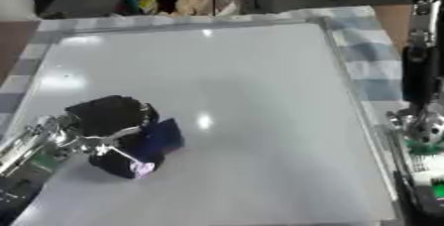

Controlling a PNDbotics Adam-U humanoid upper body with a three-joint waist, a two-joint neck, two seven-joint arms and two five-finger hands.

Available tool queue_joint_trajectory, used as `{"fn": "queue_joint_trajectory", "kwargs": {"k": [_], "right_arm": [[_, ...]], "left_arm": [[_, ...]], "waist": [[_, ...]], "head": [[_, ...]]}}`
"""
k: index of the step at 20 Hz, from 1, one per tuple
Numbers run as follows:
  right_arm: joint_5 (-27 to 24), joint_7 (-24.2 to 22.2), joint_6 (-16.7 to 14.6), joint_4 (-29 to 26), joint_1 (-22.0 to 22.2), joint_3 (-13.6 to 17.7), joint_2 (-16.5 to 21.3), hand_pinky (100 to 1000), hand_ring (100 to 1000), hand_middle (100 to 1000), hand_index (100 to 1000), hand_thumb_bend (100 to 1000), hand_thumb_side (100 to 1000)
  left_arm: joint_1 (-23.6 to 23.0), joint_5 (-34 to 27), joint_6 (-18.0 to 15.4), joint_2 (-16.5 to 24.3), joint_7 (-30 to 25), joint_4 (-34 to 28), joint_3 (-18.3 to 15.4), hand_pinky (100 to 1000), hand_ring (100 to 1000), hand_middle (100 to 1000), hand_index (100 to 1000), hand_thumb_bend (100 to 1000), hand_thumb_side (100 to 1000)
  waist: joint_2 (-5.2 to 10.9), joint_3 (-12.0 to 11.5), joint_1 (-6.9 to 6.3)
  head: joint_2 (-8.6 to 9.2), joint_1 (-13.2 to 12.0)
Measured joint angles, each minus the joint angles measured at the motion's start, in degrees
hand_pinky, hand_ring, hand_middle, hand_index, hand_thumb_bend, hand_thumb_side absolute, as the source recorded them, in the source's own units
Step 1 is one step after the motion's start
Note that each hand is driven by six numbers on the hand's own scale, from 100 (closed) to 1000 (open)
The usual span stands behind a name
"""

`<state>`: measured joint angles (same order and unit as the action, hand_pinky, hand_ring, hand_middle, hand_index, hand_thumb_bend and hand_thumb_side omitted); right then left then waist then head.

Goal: Wipe the whiteboard clean with a brush.

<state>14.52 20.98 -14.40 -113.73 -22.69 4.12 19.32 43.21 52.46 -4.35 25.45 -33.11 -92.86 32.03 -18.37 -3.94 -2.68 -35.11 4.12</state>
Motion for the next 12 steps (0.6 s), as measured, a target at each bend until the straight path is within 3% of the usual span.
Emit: {"fn": "queue_joint_trajectory", "kwargs": {"k": [12], "right_arm": [[-0.04,-0.03,-0.20,0.00,-0.22,-0.20,0.00,761,847,705,798,100,892]], "left_arm": [[-0.13,-0.42,2.57,4.56,1.99,1.59,-4.04,225,434,434,234,100,494]], "waist": [[-0.64,1.08,0.39]], "head": [[1.62,-0.99]]}}
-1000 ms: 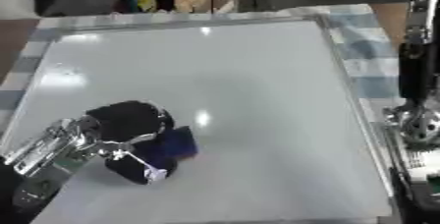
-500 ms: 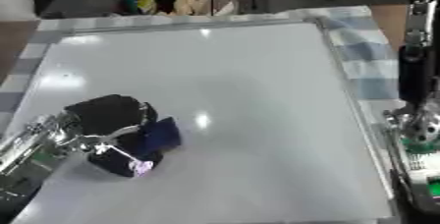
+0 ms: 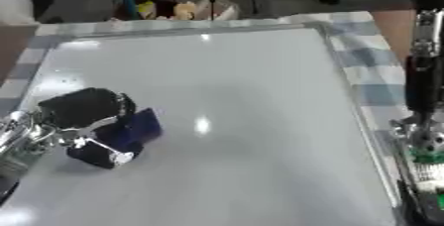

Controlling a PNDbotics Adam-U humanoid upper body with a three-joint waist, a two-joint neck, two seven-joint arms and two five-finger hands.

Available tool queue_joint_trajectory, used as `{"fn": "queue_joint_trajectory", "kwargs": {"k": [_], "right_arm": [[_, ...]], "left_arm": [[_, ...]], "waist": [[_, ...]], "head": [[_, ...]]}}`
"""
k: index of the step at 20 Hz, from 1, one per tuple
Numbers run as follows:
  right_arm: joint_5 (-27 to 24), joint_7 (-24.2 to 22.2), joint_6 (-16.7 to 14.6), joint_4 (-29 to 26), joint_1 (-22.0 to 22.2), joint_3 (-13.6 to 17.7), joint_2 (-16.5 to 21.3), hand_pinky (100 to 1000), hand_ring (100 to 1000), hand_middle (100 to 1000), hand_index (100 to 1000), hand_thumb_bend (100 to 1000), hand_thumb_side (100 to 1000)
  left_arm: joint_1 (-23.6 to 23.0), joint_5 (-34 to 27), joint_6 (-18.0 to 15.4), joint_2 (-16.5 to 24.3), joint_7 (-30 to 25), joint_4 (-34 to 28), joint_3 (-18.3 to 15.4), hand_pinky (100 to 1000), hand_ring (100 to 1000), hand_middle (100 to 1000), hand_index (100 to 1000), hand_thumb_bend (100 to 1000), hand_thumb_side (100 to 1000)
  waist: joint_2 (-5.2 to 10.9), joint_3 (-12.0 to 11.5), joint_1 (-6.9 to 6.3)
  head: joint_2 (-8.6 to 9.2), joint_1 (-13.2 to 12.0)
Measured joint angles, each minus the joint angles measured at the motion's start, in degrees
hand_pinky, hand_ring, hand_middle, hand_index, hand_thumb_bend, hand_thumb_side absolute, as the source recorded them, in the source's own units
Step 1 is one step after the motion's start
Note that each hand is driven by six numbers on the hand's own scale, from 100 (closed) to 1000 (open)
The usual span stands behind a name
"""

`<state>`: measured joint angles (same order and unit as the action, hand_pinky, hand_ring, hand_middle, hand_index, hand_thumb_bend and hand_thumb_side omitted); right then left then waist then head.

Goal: Wipe the whiteboard clean with a brush.

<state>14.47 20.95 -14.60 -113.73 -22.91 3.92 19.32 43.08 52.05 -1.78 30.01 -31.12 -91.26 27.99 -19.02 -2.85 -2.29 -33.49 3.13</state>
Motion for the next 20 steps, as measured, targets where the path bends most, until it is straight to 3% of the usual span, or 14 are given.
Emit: {"fn": "queue_joint_trajectory", "kwargs": {"k": [11,20], "right_arm": [[-0.21,0.02,-0.34,0.00,-0.35,-0.10,-0.01,762,848,704,798,100,895],[-0.45,-0.19,-0.56,0.00,-0.79,-0.13,-0.05,763,849,703,799,100,896]], "left_arm": [[2.76,-2.64,2.70,3.29,1.97,4.95,-5.25,200,419,420,221,100,500],[5.36,-2.55,4.87,4.27,4.48,13.34,-10.10,193,412,414,217,100,506]], "waist": [[-0.71,1.12,0.30],[-1.31,1.78,0.37]], "head": [[0.93,-1.12],[1.72,-2.57]]}}
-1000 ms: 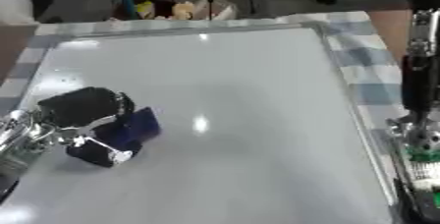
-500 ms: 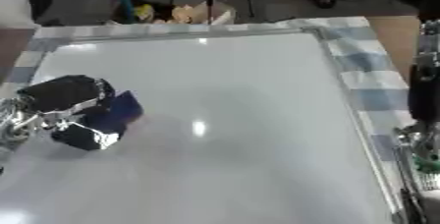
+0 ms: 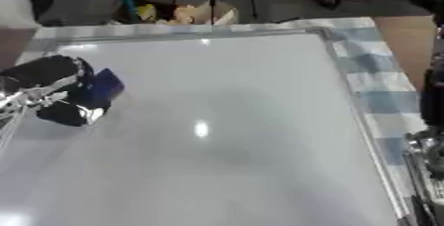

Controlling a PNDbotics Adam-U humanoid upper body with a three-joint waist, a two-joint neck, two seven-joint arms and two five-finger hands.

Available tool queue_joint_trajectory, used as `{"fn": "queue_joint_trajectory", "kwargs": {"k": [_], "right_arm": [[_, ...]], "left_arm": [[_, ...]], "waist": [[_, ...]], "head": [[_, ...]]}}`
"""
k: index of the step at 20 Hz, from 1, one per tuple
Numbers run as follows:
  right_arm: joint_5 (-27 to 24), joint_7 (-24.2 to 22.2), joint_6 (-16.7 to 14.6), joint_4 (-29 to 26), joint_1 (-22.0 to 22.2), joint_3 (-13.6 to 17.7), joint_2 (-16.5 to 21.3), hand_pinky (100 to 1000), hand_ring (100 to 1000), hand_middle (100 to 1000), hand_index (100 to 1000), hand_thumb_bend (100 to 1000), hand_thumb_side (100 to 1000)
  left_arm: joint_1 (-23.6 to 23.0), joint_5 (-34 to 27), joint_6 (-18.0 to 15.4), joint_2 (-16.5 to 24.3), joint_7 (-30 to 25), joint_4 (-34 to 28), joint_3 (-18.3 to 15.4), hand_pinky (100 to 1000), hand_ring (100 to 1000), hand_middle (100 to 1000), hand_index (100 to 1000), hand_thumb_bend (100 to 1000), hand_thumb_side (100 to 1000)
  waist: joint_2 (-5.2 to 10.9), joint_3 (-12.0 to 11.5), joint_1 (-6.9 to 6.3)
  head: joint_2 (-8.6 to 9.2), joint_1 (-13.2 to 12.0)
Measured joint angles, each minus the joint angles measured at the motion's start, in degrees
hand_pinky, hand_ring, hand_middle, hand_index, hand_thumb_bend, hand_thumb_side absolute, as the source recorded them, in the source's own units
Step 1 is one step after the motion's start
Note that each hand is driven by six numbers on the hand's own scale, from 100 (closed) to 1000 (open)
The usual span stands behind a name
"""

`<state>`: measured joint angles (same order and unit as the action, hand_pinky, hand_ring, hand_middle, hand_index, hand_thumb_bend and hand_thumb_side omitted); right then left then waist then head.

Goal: Wipe the whiteboard clean with a brush.

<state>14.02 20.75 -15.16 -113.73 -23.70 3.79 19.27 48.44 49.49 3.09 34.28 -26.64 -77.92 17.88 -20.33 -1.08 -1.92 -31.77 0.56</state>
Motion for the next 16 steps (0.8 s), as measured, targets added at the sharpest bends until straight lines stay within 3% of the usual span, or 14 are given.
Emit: {"fn": "queue_joint_trajectory", "kwargs": {"k": [16], "right_arm": [[-0.02,-0.04,-0.03,0.00,-0.08,-0.33,-0.01,765,851,701,799,100,898]], "left_arm": [[3.17,0.41,4.14,0.00,4.97,13.32,-8.17,162,391,394,207,100,534]], "waist": [[-1.05,0.70,0.26]], "head": [[0.73,-1.01]]}}
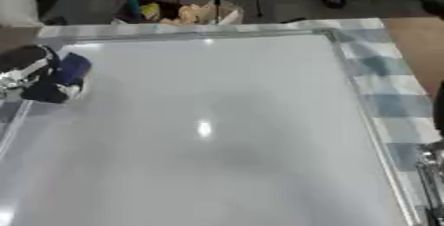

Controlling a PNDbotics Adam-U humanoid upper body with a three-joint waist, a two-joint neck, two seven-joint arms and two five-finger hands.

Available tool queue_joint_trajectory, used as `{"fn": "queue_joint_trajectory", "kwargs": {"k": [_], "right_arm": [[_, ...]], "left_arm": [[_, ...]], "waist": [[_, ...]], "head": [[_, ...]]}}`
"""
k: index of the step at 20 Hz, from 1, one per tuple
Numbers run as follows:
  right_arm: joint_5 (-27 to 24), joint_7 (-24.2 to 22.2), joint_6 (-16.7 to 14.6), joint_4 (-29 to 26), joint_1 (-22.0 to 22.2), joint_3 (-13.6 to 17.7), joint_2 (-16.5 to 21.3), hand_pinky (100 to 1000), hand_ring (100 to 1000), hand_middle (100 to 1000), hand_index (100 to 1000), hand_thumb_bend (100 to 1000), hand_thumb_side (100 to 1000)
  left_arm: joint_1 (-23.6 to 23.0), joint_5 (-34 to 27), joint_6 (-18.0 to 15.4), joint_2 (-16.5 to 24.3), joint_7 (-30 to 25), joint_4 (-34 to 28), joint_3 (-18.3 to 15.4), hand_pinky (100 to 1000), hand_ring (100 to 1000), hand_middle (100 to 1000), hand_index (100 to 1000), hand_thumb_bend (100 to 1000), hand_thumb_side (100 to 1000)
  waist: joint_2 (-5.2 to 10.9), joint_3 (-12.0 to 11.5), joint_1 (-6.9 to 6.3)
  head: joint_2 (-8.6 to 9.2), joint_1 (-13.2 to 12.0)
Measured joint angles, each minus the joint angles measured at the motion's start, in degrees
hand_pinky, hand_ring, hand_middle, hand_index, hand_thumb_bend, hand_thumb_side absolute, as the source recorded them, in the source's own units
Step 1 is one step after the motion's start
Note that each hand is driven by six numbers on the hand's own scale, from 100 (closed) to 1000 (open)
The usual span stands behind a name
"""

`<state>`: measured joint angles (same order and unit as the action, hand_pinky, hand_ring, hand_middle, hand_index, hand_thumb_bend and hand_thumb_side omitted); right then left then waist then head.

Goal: Wipe the whiteboard clean with a brush.

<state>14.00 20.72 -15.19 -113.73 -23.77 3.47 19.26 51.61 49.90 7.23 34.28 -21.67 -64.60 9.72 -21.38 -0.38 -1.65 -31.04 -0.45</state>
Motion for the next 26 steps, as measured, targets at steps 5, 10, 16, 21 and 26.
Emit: {"fn": "queue_joint_trajectory", "kwargs": {"k": [5,10,16,21,26], "right_arm": [[-0.01,-0.01,0.00,0.00,-0.18,-0.01,0.00,765,851,701,799,100,899],[-0.01,0.00,-0.01,0.00,-0.22,-0.01,0.00,765,851,701,799,100,898],[-0.01,0.00,-0.01,0.00,-0.22,-0.01,0.00,766,851,700,799,100,898],[-0.02,0.01,-0.02,0.00,-0.22,0.00,-0.01,766,852,699,798,100,898],[-0.04,0.04,-0.03,0.00,-0.22,0.00,-0.11,767,852,699,798,100,899]], "left_arm": [[0.82,-0.68,1.41,0.00,0.96,1.93,-1.49,160,390,392,206,100,536],[0.92,-0.97,2.22,0.00,1.42,3.35,-2.31,159,389,392,206,100,539],[0.94,-1.02,2.41,0.00,1.60,3.89,-2.56,158,386,387,205,100,548],[1.40,-1.02,2.88,-0.12,1.60,5.57,-2.79,159,385,385,203,100,550],[1.93,-0.80,3.02,-0.97,1.73,7.75,-3.08,160,384,383,204,100,553]], "waist": [[-0.01,0.01,0.00],[-0.01,0.02,0.03],[-0.02,0.03,0.04],[-0.19,0.37,0.12],[-0.43,0.46,0.22]], "head": [[0.17,0.00],[0.17,0.00],[0.17,0.00],[0.40,-0.01],[0.50,-0.17]]}}
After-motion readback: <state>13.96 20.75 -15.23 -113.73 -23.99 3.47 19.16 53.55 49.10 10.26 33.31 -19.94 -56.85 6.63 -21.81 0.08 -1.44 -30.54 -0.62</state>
